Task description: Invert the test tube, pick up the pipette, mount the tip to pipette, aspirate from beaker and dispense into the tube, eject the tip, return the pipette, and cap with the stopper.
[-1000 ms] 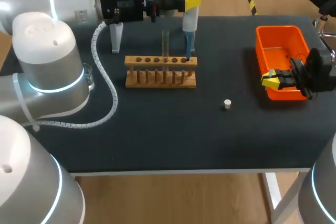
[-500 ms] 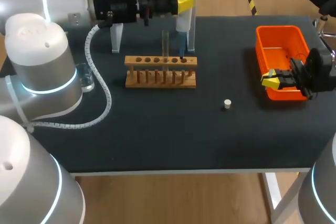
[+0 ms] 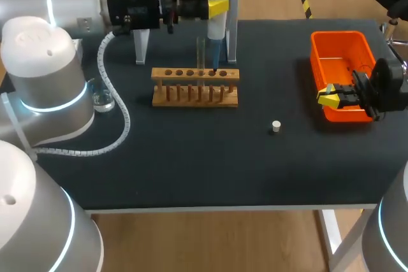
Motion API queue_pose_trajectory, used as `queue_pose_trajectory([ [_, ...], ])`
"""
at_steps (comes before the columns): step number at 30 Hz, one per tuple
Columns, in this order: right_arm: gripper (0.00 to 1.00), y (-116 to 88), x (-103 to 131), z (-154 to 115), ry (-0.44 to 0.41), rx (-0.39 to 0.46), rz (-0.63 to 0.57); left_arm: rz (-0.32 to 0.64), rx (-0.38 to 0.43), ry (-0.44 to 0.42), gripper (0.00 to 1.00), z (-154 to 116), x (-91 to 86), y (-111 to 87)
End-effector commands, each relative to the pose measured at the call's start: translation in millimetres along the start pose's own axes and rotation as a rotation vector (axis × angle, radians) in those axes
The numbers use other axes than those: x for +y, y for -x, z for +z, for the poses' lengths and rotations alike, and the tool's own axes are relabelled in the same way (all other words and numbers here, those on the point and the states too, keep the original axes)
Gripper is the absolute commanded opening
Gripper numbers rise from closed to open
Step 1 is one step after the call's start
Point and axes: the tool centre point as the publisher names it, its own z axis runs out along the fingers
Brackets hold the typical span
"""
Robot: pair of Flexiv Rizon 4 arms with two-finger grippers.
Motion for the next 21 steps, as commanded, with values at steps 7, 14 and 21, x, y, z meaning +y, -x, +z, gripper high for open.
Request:
queue_pose_trajectory([
  [7, 0.00, -0.3, -0.3, -0.8, 0.000, 0.001, -0.001, 0.013, 0.006, 0.001, 0.00, -0.7, -0.1, -1.0],
  [14, 0.00, -0.3, -0.3, -0.8, 0.000, 0.001, -0.001, 0.013, 0.006, 0.001, 0.00, -0.7, -0.1, -1.0],
  [21, 0.00, -0.3, -0.3, -0.8, 0.000, 0.001, -0.001, 0.013, 0.006, 0.001, 0.00, -0.7, -0.1, -1.0],
])
